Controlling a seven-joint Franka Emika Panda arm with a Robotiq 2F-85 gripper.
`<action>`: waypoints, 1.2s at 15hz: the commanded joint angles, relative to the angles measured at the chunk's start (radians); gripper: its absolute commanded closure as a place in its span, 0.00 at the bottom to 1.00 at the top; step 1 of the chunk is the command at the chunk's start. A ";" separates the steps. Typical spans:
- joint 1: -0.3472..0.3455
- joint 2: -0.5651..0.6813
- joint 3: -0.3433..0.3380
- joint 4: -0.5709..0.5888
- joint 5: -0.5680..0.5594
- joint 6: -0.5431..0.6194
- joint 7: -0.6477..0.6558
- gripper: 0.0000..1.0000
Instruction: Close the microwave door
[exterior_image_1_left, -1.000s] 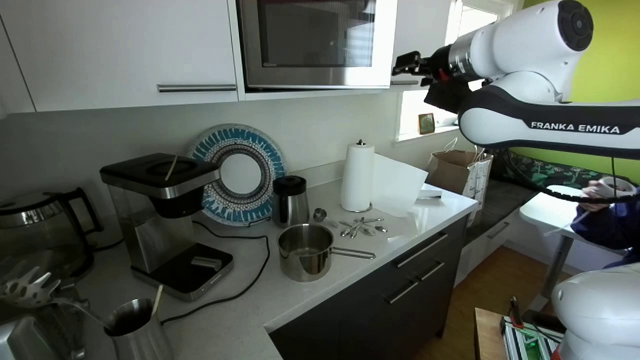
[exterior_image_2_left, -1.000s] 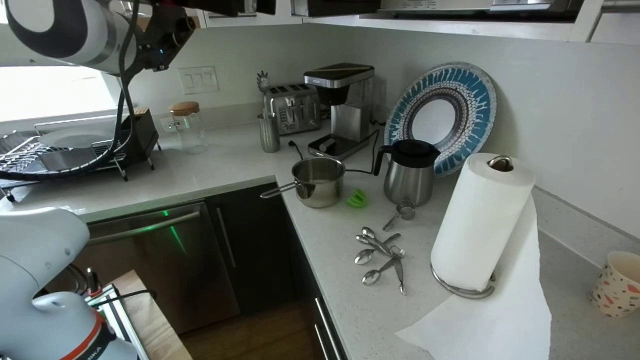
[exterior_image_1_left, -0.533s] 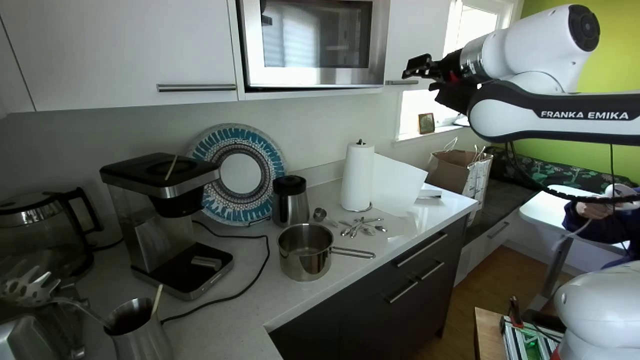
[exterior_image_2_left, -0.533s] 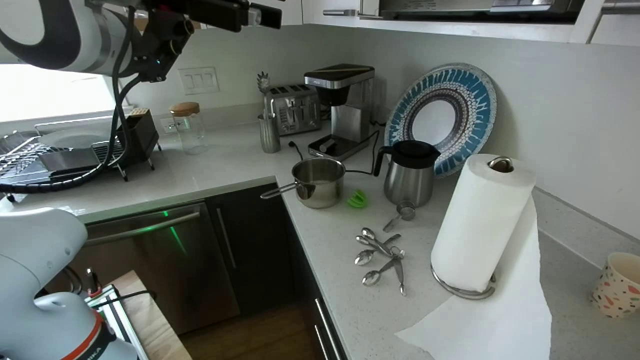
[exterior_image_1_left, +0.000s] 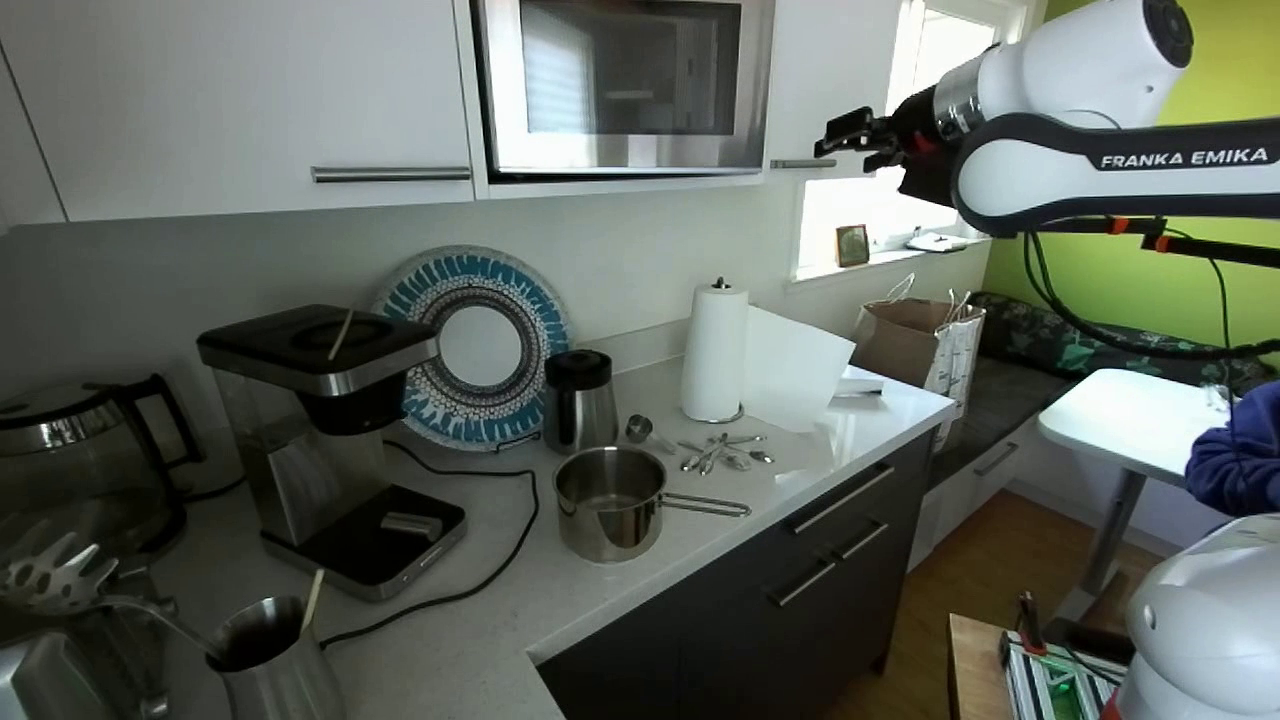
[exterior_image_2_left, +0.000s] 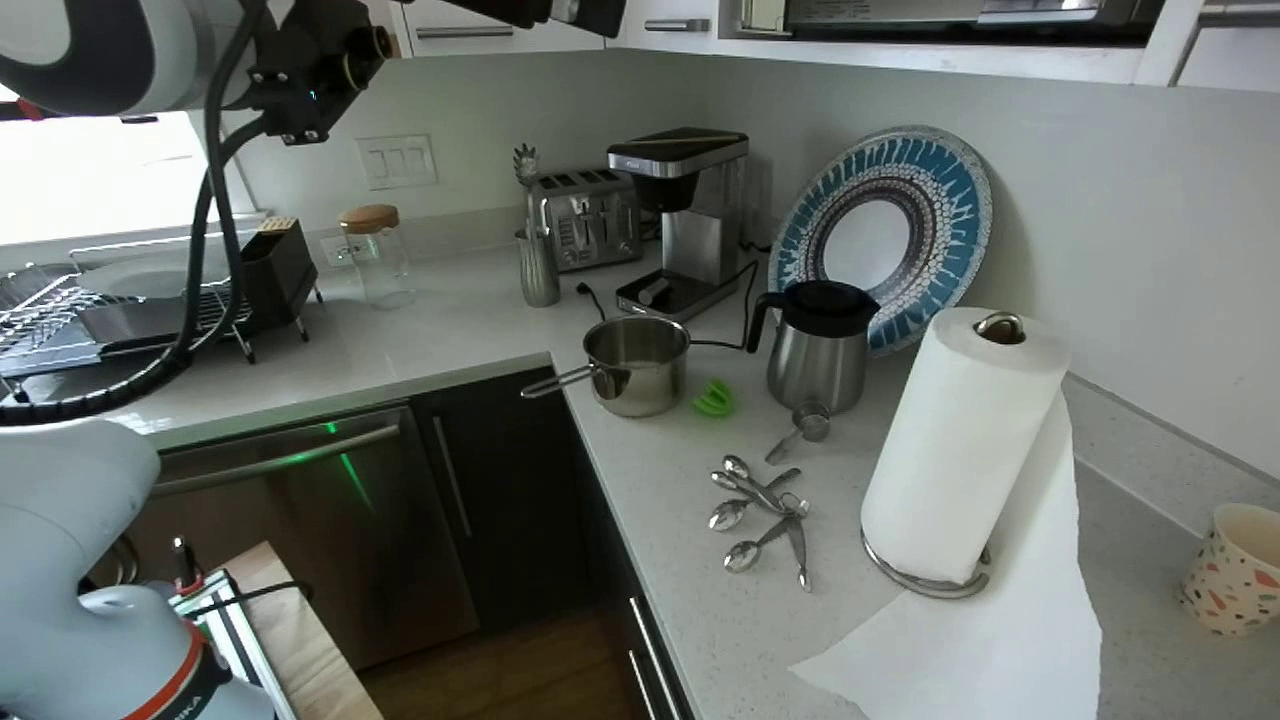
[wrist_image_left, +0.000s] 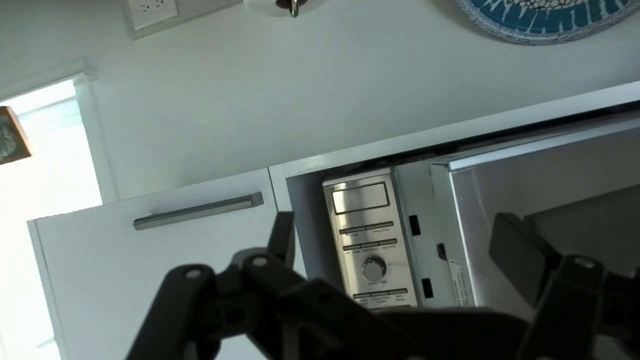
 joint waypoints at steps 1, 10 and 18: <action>-0.017 0.025 0.012 0.019 -0.025 0.023 0.010 0.00; 0.031 0.237 0.069 0.243 -0.099 0.036 -0.040 0.70; 0.040 0.247 0.081 0.251 -0.136 0.037 -0.014 0.98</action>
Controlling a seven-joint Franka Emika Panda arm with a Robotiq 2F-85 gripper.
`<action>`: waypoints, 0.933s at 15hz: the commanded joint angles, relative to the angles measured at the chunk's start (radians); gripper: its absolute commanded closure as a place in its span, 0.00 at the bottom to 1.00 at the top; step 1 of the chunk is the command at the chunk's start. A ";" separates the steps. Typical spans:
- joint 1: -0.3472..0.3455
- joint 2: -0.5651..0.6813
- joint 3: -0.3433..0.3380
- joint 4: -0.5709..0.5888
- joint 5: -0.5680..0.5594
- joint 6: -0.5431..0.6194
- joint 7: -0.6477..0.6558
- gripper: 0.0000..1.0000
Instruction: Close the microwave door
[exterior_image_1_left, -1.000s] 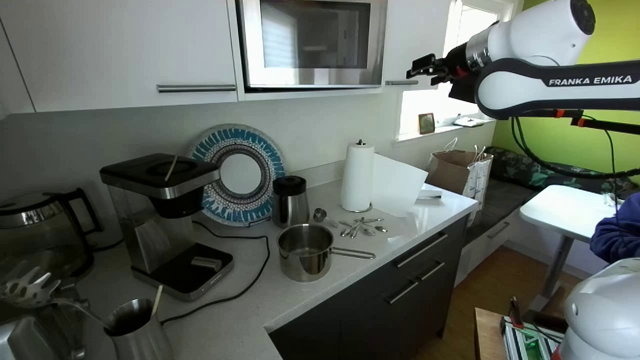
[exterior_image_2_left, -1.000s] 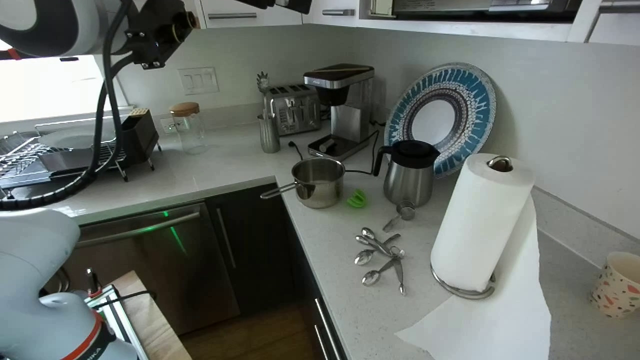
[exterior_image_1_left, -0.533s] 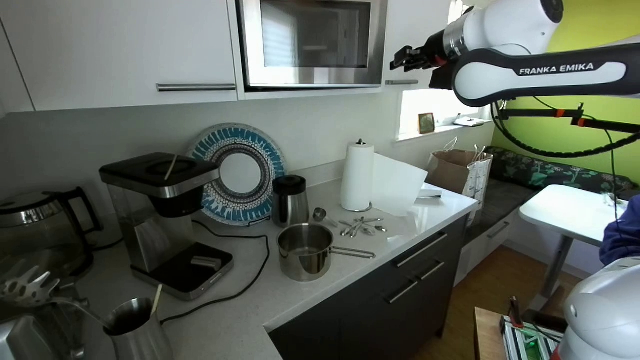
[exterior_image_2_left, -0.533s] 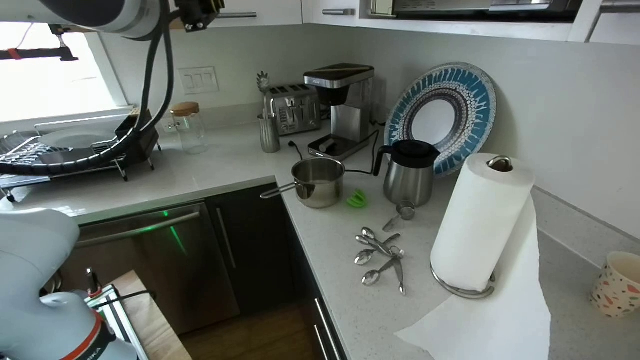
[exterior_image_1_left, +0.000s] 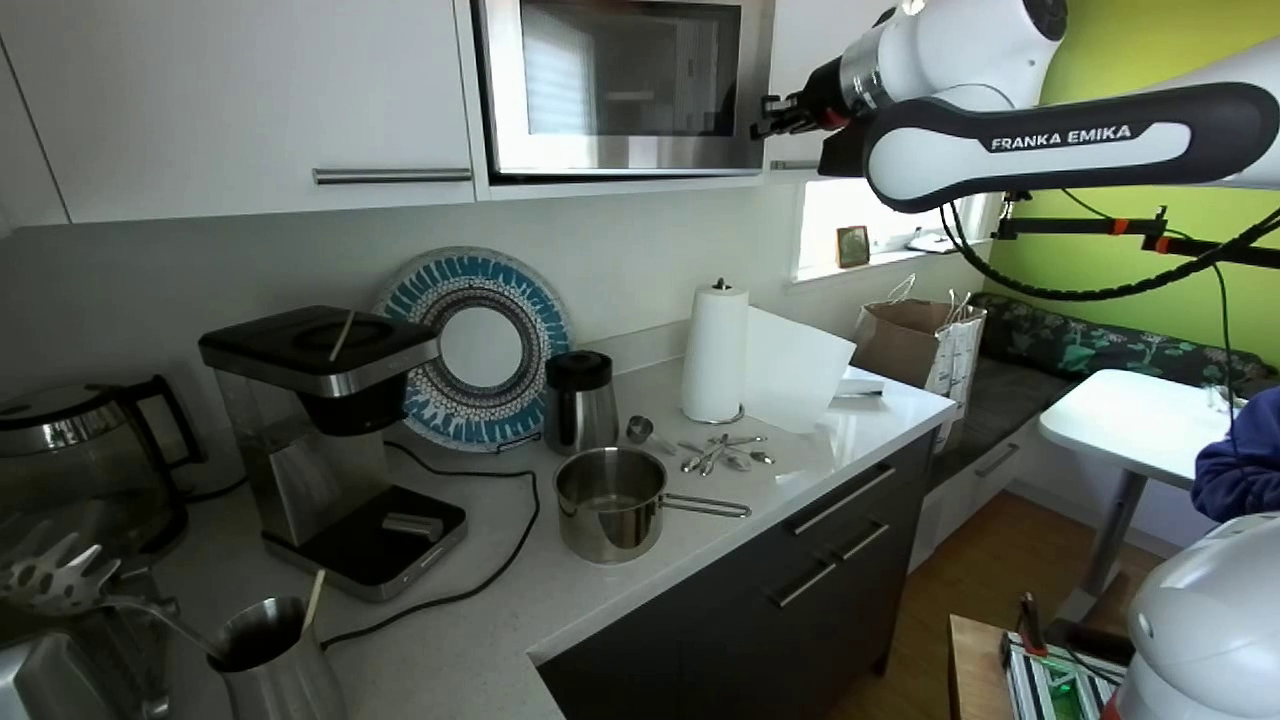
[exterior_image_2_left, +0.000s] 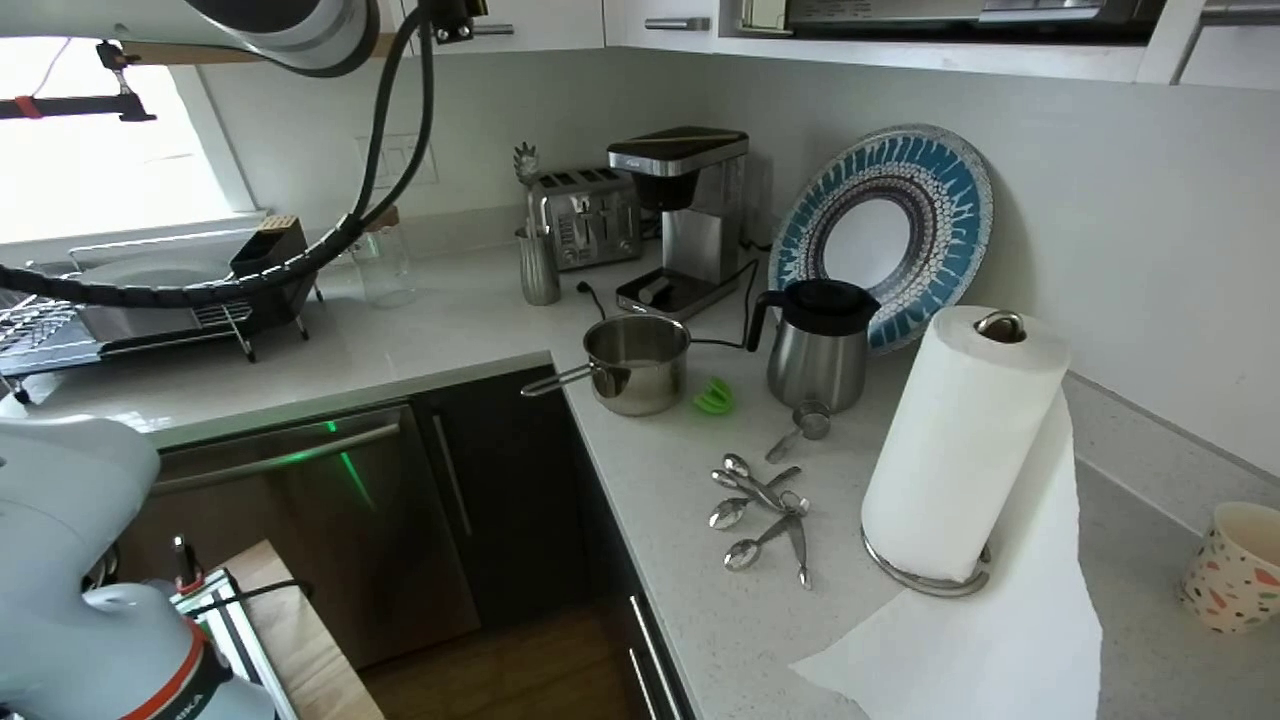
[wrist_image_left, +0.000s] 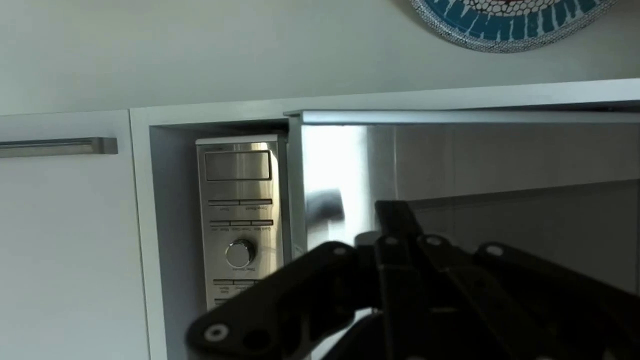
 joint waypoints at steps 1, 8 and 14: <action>0.017 0.002 -0.017 0.002 -0.025 -0.002 0.017 0.98; -0.031 0.057 -0.004 0.047 -0.043 0.007 0.064 1.00; -0.054 0.203 -0.034 0.169 0.006 -0.006 0.082 1.00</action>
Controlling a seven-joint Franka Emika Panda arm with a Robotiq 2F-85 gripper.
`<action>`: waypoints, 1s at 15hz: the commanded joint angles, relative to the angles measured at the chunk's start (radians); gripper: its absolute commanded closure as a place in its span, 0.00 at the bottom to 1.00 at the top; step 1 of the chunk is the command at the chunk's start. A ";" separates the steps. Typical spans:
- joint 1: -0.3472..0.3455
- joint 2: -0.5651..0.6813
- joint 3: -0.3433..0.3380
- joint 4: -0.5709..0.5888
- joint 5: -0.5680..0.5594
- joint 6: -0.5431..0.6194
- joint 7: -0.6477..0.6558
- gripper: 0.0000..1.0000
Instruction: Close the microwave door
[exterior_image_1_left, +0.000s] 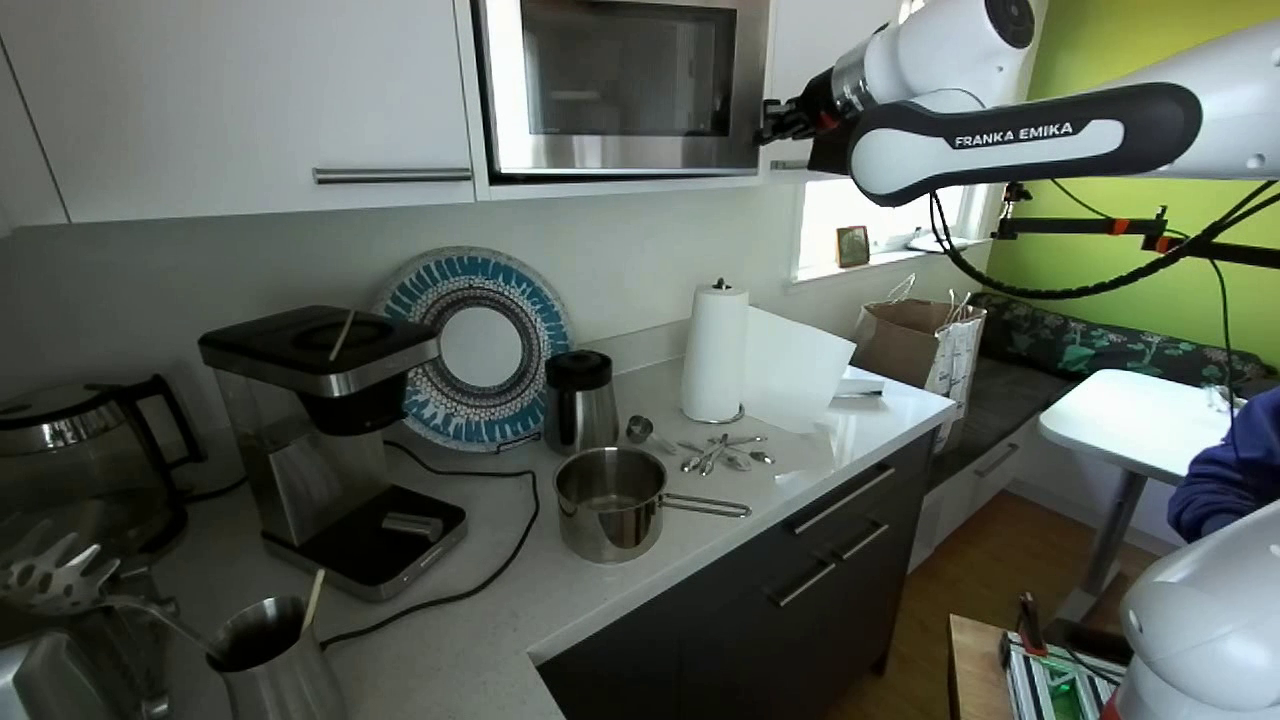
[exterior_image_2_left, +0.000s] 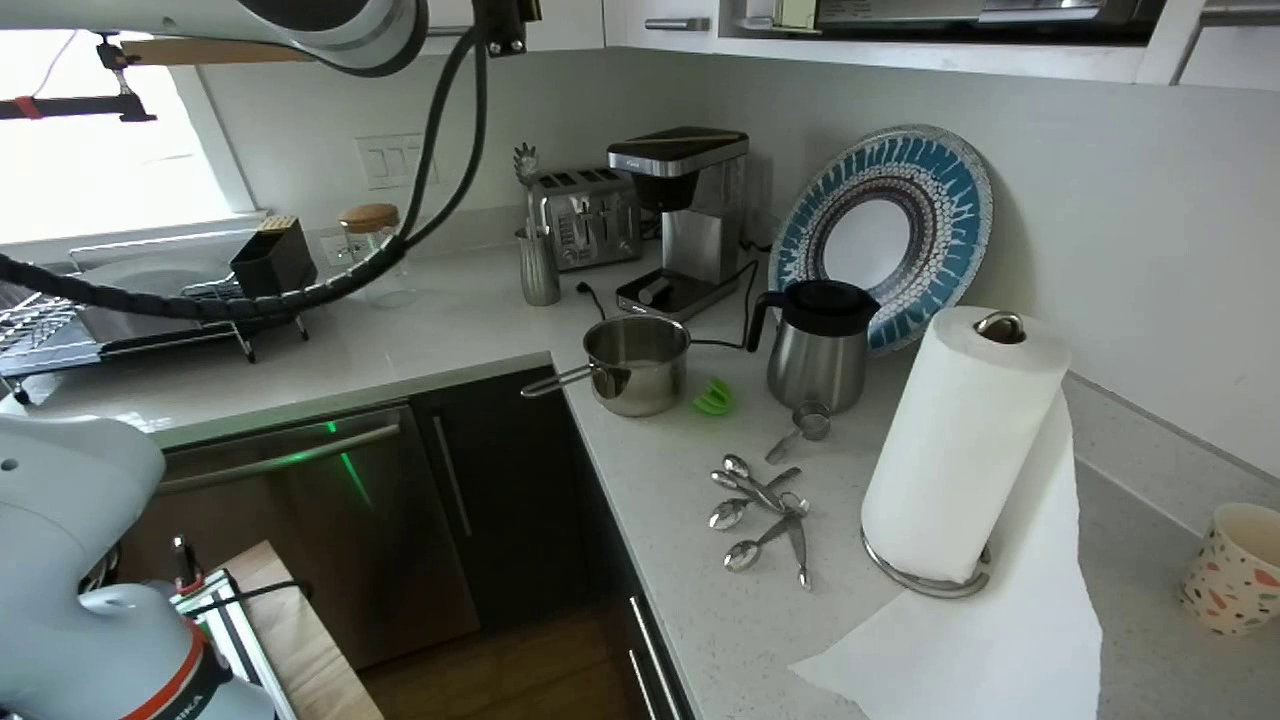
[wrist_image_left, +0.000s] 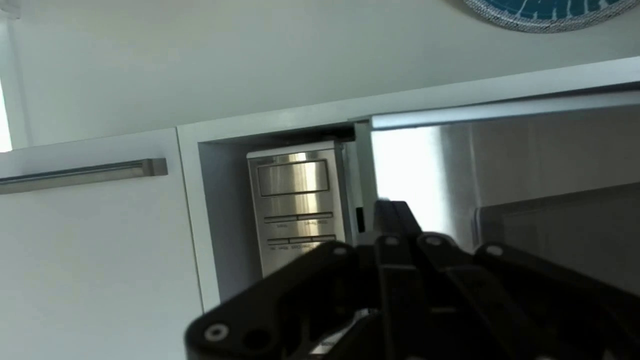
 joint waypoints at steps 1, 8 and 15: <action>0.056 0.137 -0.058 0.119 0.018 -0.010 -0.008 1.00; 0.106 0.264 -0.085 0.261 0.062 -0.023 -0.050 1.00; 0.121 0.314 -0.093 0.299 0.100 -0.008 -0.076 1.00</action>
